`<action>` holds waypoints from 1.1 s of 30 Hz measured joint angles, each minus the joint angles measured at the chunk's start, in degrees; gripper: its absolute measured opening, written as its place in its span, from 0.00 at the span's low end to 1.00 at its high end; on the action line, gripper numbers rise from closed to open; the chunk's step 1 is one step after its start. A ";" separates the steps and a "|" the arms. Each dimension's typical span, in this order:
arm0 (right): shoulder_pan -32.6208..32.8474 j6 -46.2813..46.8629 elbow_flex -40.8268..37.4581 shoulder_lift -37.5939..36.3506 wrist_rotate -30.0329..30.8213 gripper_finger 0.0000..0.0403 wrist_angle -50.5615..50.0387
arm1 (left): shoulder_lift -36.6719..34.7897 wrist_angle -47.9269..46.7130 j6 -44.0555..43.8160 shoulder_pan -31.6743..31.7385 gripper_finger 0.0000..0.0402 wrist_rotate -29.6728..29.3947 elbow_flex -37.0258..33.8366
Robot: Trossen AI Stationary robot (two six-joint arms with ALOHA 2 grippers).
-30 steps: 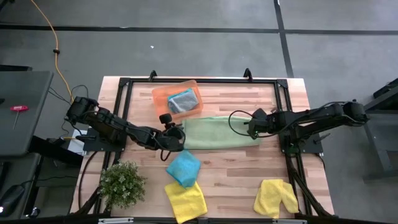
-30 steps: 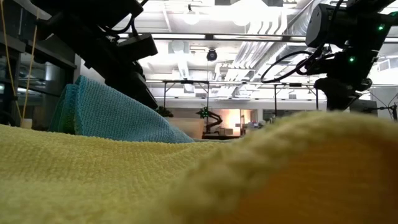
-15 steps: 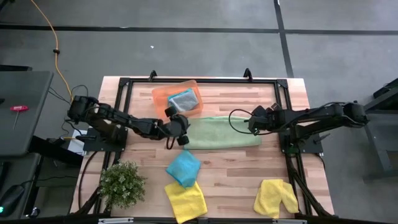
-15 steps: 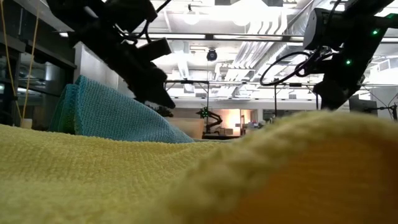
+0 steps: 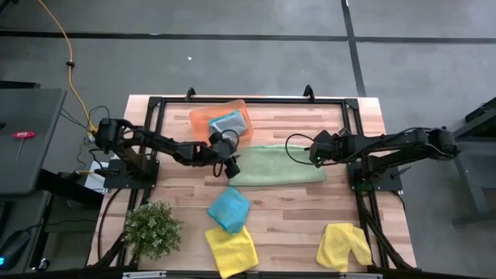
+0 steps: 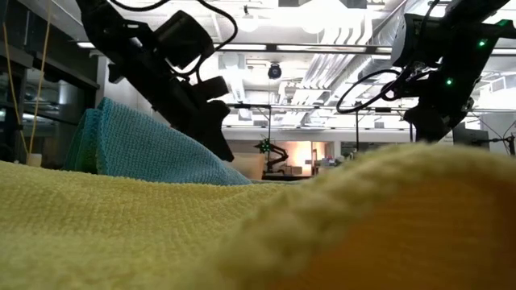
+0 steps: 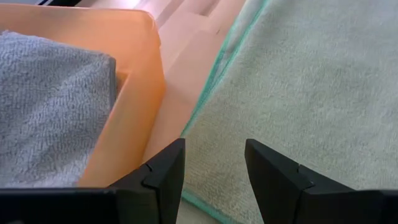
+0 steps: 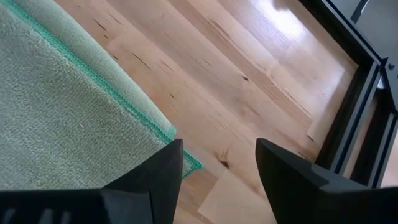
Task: Fold microfiber towels
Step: Fold the green microfiber cloth
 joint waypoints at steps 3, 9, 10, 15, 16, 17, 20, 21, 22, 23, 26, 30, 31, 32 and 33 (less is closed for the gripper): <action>0.00 0.51 0.00 0.00 -0.06 0.48 0.02 | 0.06 -0.16 -0.08 -1.50 0.40 -2.20 0.00; 0.00 0.43 0.00 0.00 -0.06 0.48 0.33 | 0.06 -1.64 -4.29 -3.34 0.40 -3.45 0.00; 0.00 0.40 0.00 0.00 -0.06 0.48 0.35 | 0.06 -1.99 -4.93 -3.43 0.40 -3.56 0.00; 0.00 0.54 0.00 0.00 -0.06 0.48 1.21 | 0.06 -2.20 -8.59 -2.29 0.40 -3.50 0.00; 0.00 0.62 0.00 0.00 -0.06 0.48 1.26 | 0.06 -2.18 -9.15 -1.90 0.40 -3.50 0.00; 0.00 0.83 0.00 0.00 -0.06 0.48 1.29 | 0.16 -2.11 -9.49 -1.51 0.40 -3.50 0.00; 0.00 0.81 0.00 0.00 -0.06 0.48 1.52 | 1.40 -0.54 -9.64 -0.84 0.40 -3.29 -0.01; 0.00 0.81 0.00 0.00 -0.06 0.48 1.64 | 1.86 0.52 -9.79 -0.73 0.40 -3.22 -0.02; 0.00 0.81 0.00 0.00 -0.04 0.48 1.78 | 2.51 1.86 -10.16 -0.61 0.40 -3.10 0.05; 0.00 0.79 0.00 0.00 -0.01 0.48 1.89 | 3.17 2.51 -10.42 -0.61 0.40 -2.93 0.07; 0.00 0.79 0.00 0.00 0.02 0.48 2.17 | 4.31 3.86 -10.36 -0.66 0.40 -2.88 0.09; 0.00 0.44 0.00 0.00 0.32 0.48 2.79 | 4.76 4.27 -10.25 -0.58 0.40 -4.35 0.13; 0.00 0.38 0.00 0.00 0.34 0.48 3.03 | 4.76 4.32 -10.55 -0.43 0.40 -4.61 0.13; 0.00 0.40 0.00 0.00 0.35 0.48 3.17 | 4.76 4.49 -10.78 -0.21 0.40 -4.74 0.13; 0.02 0.38 0.00 0.00 0.34 0.48 3.32 | 4.76 4.55 -11.17 0.10 0.40 -4.71 0.12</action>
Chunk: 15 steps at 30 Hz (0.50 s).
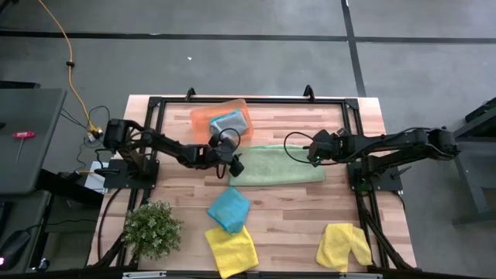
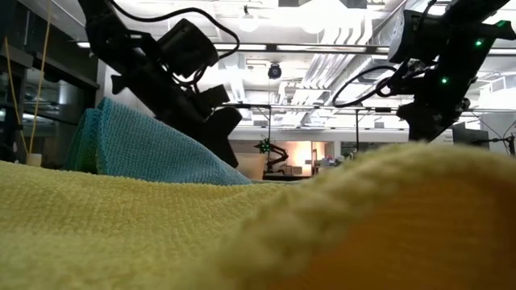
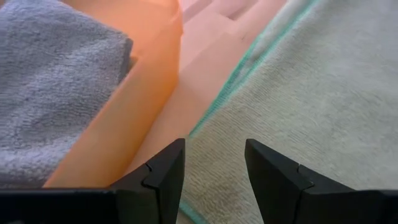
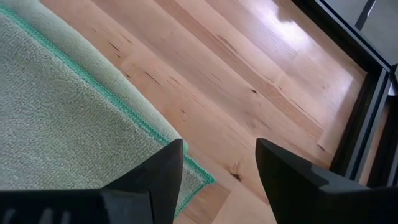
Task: Fold microfiber towels
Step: Fold the green microfiber cloth
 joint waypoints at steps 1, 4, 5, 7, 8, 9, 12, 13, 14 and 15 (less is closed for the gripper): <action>-0.02 0.00 0.00 0.00 0.00 0.48 0.18 | 0.00 0.03 -0.40 0.31 0.40 0.17 0.01; 0.00 -0.02 0.00 0.00 0.00 0.48 0.28 | -0.07 -0.40 -0.01 1.08 0.40 0.92 0.01; 0.00 -0.02 0.00 0.00 0.00 0.48 0.29 | -0.03 -0.73 0.67 1.22 0.40 0.63 0.00; -0.02 -0.02 0.00 0.00 0.00 0.48 0.31 | 0.09 -1.12 2.09 1.48 0.40 -1.16 -0.10; -0.02 -0.04 0.00 0.00 -0.06 0.48 0.29 | 0.09 -1.22 2.72 1.62 0.40 -2.07 -0.16; 0.00 -0.02 0.00 0.00 -0.17 0.48 0.29 | -0.04 -1.43 3.70 1.86 0.40 -2.82 -0.16; -0.02 -0.04 0.00 0.00 -0.20 0.48 0.29 | -0.33 -1.27 7.45 2.02 0.39 -4.15 -0.16; -0.02 -0.04 0.00 0.00 -0.20 0.48 0.30 | -0.38 -1.66 8.91 1.96 0.39 -4.44 -0.16; -0.02 -0.04 0.00 0.00 -0.20 0.48 0.31 | -0.67 -2.51 9.88 1.86 0.39 -4.47 -0.17; 0.00 -0.04 0.00 0.00 -0.23 0.48 0.29 | -1.07 -3.20 10.31 1.71 0.39 -4.48 -0.18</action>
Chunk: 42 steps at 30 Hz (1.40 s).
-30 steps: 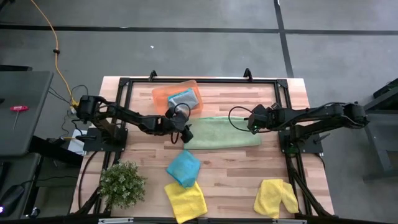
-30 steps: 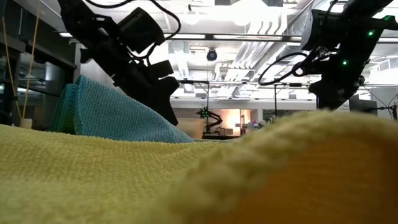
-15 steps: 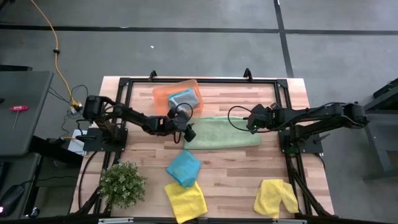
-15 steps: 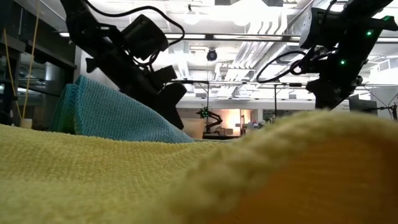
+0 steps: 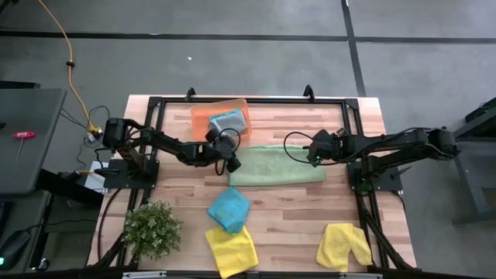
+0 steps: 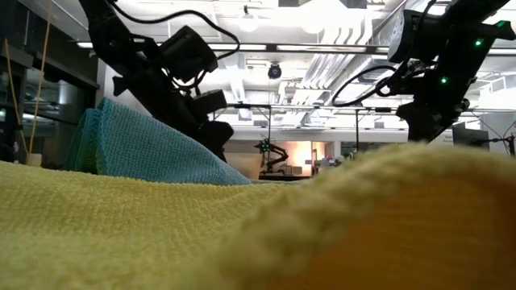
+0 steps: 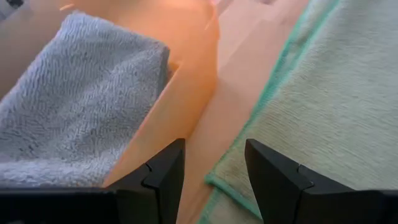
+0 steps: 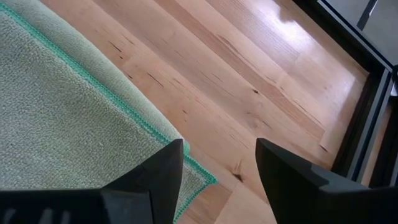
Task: Fold microfiber towels
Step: Fold the green microfiber cloth
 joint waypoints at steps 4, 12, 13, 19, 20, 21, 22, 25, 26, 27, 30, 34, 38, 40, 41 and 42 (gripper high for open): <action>-0.01 -0.01 0.00 0.00 -1.46 0.48 0.00 | -1.57 -0.83 -1.85 -0.35 0.39 5.55 0.00; -0.02 -0.02 0.00 0.00 -2.39 0.48 -0.13 | -0.30 1.18 -14.31 -1.07 0.39 10.64 0.01; -0.01 -0.05 0.00 0.00 -2.39 0.48 -0.13 | -0.10 1.15 -15.08 -1.32 0.39 8.42 -0.04; -0.02 -0.08 0.00 0.00 -2.37 0.48 -0.11 | 0.02 1.37 -19.58 -2.56 0.39 -0.53 0.04; 0.00 -0.04 0.00 0.00 -2.37 0.48 -0.11 | 0.02 1.30 -19.74 -2.58 0.39 -0.52 0.04; -0.02 -0.04 0.00 0.00 -2.37 0.48 -0.11 | 0.02 0.94 -20.19 -2.60 0.39 -0.55 0.04; -0.02 -0.04 0.00 0.00 -2.37 0.48 -0.11 | 0.02 0.45 -20.75 -2.60 0.39 -0.60 0.04; 0.00 -0.03 0.00 0.00 -2.37 0.48 -0.11 | 0.87 -1.14 -22.23 -2.57 0.39 -1.27 0.07; -0.01 -0.04 0.00 0.00 -2.37 0.48 -0.11 | 1.62 -1.58 -22.80 -2.54 0.39 -1.43 0.08; -0.01 -0.02 0.00 0.00 -2.37 0.48 -0.11 | 2.28 -1.96 -23.00 -2.56 0.39 -1.71 0.02; 0.00 -0.02 0.00 0.00 -2.37 0.48 -0.11 | 4.29 -0.78 -23.14 -2.38 0.39 -2.66 0.11; -0.01 -0.02 0.00 0.00 -2.35 0.48 -0.01 | 5.65 -0.35 -23.55 -2.05 0.39 -3.19 0.10; -0.01 -0.02 0.00 0.00 -2.35 0.48 0.31 | 5.66 -0.06 -23.62 -2.03 0.39 -3.63 0.09; -0.02 -0.02 0.00 0.00 -2.35 0.48 0.31 | 5.66 -0.08 -23.62 -2.03 0.39 -3.48 0.09; -0.01 -0.02 0.00 0.00 -2.35 0.48 0.31 | 5.66 -0.05 -23.62 -2.03 0.39 -3.39 0.09; 0.00 -0.02 0.00 0.00 -2.35 0.48 0.31 | 5.66 -0.07 -23.62 -2.03 0.39 -3.38 0.09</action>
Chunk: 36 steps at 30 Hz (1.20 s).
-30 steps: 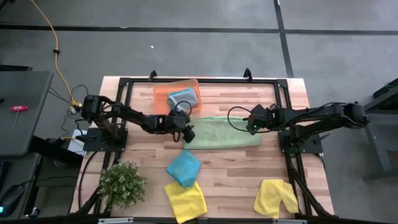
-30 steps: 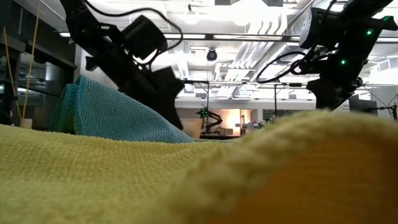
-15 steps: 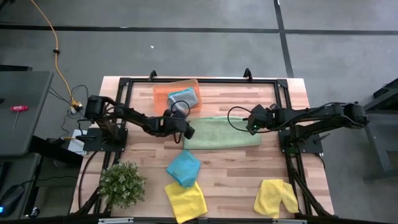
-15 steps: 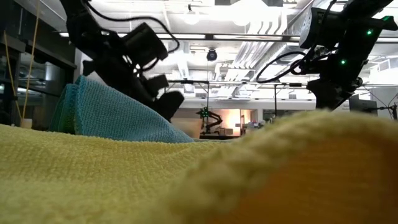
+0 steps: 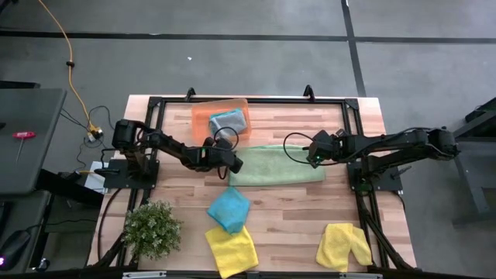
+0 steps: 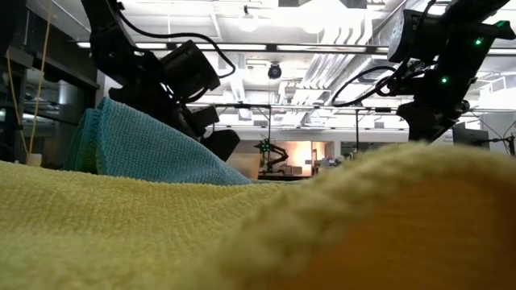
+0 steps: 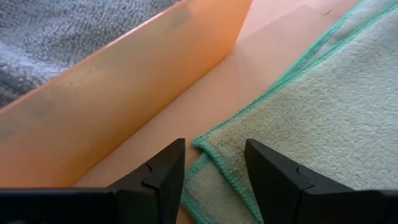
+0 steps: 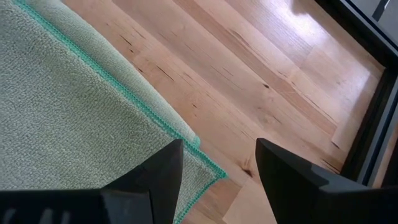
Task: Fold microfiber towels
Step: Fold the green microfiber cloth
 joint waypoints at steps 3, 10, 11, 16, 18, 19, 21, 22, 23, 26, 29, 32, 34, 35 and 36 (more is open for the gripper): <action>-0.02 0.00 0.00 0.00 -0.14 0.48 0.00 | 0.00 0.01 0.02 0.12 0.36 0.02 0.00; -0.02 0.00 0.00 -0.02 -0.26 0.48 0.02 | -0.02 0.03 0.43 0.84 0.19 0.21 0.00; -0.02 0.00 0.00 0.00 -0.26 0.48 0.02 | -0.02 0.03 0.72 0.83 0.16 0.21 0.00; -0.02 0.00 0.00 0.00 -0.31 0.48 0.02 | -0.02 0.05 1.81 0.83 0.04 0.21 0.00; 0.00 0.00 0.00 0.00 -0.31 0.48 0.02 | -0.02 0.05 2.48 0.83 0.01 0.20 0.00; -0.02 0.00 0.00 -0.02 -0.33 0.48 0.02 | -0.02 0.13 3.01 0.83 0.01 0.19 0.00; -0.02 0.00 0.00 0.00 -0.33 0.48 0.02 | -0.11 0.43 4.36 0.83 0.03 -0.05 0.00; -0.02 0.00 0.00 0.00 -0.33 0.48 0.02 | -0.48 0.19 4.54 0.83 0.04 -0.27 0.00; -0.01 0.00 0.00 0.00 -0.33 0.48 0.02 | -1.00 0.01 4.60 0.74 0.05 -0.61 0.00; -0.02 0.00 0.00 0.00 -0.33 0.48 0.06 | -2.10 0.07 5.81 0.72 0.10 -0.53 0.02; 0.00 0.00 0.00 0.00 -0.35 0.48 0.39 | -2.86 0.41 6.05 0.72 0.17 0.02 0.05; -0.02 0.02 0.00 0.00 -0.35 0.48 0.47 | -2.81 -0.05 4.85 0.72 0.25 2.13 0.00; 0.00 0.02 0.00 0.00 -0.35 0.48 0.48 | -1.90 0.81 3.82 0.72 0.31 3.21 0.07; 0.00 0.02 0.00 0.00 -0.35 0.48 0.50 | -1.52 0.62 3.66 0.72 0.34 3.43 0.03; -0.02 0.02 0.00 0.00 -0.35 0.48 0.53 | -1.31 0.39 3.61 0.72 0.37 3.44 -0.06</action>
